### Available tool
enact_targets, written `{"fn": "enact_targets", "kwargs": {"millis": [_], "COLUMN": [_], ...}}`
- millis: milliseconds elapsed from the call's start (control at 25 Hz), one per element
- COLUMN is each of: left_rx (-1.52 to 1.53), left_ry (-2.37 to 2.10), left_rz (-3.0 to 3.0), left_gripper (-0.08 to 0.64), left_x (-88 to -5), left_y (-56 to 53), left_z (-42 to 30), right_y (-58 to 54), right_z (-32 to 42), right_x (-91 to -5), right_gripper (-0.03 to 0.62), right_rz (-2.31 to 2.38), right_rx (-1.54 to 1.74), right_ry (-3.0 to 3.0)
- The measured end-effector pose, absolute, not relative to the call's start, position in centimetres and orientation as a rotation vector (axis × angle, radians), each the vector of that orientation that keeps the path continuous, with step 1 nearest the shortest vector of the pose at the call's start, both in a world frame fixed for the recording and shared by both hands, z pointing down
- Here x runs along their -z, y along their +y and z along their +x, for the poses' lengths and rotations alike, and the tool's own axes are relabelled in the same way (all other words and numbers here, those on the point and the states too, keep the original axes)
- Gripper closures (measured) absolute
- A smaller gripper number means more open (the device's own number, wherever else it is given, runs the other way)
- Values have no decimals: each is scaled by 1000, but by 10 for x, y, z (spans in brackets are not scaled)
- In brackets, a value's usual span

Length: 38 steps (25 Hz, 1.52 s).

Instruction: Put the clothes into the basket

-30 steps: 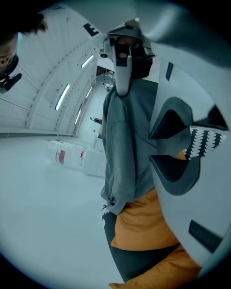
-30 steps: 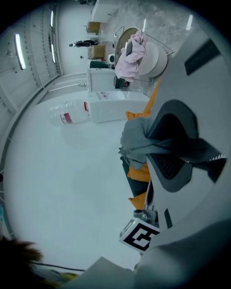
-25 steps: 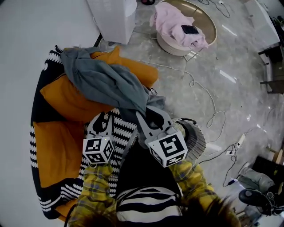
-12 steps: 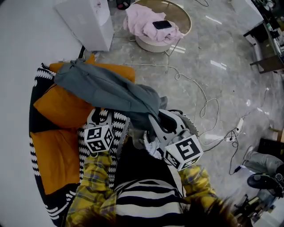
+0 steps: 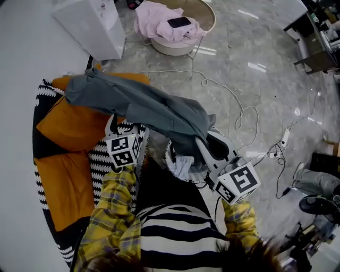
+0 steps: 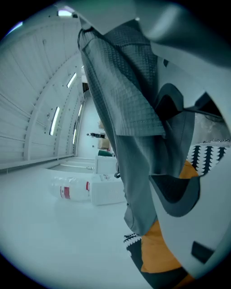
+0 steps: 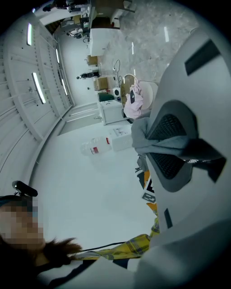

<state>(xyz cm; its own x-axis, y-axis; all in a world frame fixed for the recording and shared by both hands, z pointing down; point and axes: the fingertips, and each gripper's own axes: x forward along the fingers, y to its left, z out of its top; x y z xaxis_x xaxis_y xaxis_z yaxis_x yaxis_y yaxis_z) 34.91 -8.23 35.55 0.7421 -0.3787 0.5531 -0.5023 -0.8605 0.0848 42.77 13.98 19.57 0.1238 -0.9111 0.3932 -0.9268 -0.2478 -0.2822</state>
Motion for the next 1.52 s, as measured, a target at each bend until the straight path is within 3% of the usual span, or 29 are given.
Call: {"fn": "enact_targets", "kwargs": {"millis": [280, 520, 680, 1280, 1520], "left_rx": [-745, -623, -451, 44, 39], "left_ry": [-491, -359, -327, 257, 463], "left_rz": [2953, 3172, 3217, 3215, 3098], "left_gripper": [204, 412, 476, 492, 492], "left_x": [-329, -281, -235, -79, -63], "left_y": [-55, -19, -3, 136, 186], "left_z": [402, 437, 449, 482, 482], "right_y": [185, 219, 240, 324, 350], "right_z": [427, 426, 433, 448, 447], "right_x": [-196, -193, -190, -185, -179], "right_gripper": [505, 505, 505, 505, 505], "right_rz": [2368, 2429, 2513, 2786, 2831], "right_rx": [-829, -817, -813, -770, -736], "right_ry": [-1857, -1813, -1763, -1455, -1364]}}
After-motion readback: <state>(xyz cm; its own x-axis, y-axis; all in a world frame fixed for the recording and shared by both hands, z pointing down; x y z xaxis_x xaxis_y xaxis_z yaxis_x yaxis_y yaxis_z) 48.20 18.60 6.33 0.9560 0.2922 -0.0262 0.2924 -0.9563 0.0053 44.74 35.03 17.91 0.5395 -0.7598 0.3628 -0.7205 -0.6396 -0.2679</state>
